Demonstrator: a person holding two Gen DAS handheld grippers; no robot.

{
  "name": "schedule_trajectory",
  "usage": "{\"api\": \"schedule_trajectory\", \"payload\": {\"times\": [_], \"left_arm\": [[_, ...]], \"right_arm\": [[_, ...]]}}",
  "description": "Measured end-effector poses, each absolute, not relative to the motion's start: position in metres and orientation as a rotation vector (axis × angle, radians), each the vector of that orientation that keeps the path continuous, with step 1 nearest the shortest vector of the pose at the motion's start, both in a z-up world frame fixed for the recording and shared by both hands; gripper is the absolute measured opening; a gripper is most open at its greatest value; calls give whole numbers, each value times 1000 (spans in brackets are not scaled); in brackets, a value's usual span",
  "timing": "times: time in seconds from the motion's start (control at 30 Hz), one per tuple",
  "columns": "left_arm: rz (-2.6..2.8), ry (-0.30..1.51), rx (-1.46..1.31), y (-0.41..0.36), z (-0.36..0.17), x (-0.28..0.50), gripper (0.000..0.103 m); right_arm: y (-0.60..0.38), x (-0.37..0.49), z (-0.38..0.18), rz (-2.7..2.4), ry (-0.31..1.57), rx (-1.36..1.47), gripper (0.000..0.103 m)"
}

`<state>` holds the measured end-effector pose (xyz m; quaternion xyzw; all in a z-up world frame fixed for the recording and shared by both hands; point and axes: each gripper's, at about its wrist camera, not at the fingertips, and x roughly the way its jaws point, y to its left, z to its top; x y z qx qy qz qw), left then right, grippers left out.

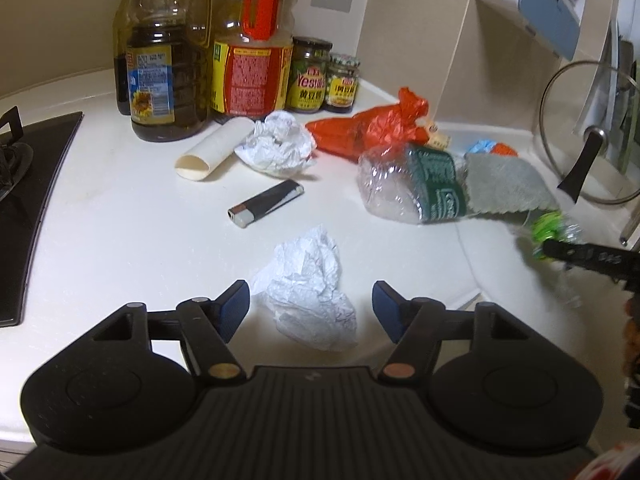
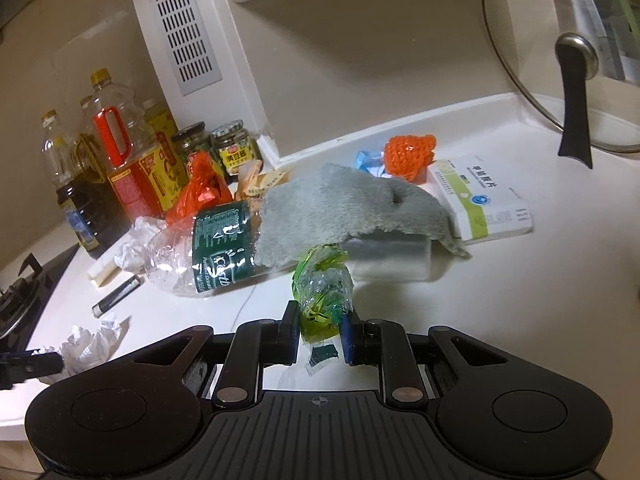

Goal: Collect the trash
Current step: 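Grasp the green plastic wrapper with the right gripper while the left grasps crumpled white paper, then carry the green wrapper and white paper down over the trash bin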

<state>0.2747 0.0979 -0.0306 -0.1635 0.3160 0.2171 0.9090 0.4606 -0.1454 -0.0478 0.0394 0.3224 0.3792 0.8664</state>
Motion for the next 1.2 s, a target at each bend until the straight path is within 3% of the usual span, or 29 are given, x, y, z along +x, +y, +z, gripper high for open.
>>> {"api": "schedule_trajectory", "payload": {"times": [0.1, 0.17, 0.33, 0.5, 1.2], "left_arm": [[447, 665, -331, 98, -36, 280, 56], [444, 672, -329, 98, -38, 283, 44], [438, 674, -326, 96, -40, 285, 40], [438, 660, -323, 97, -38, 284, 26], [381, 554, -315, 97, 3, 215, 24]], "right_arm": [[-151, 459, -47, 786, 677, 92, 21], [-155, 457, -46, 781, 678, 98, 21], [-160, 453, -45, 768, 680, 102, 21], [-164, 449, -44, 758, 681, 105, 21], [-174, 394, -11, 778, 613, 153, 21]]}}
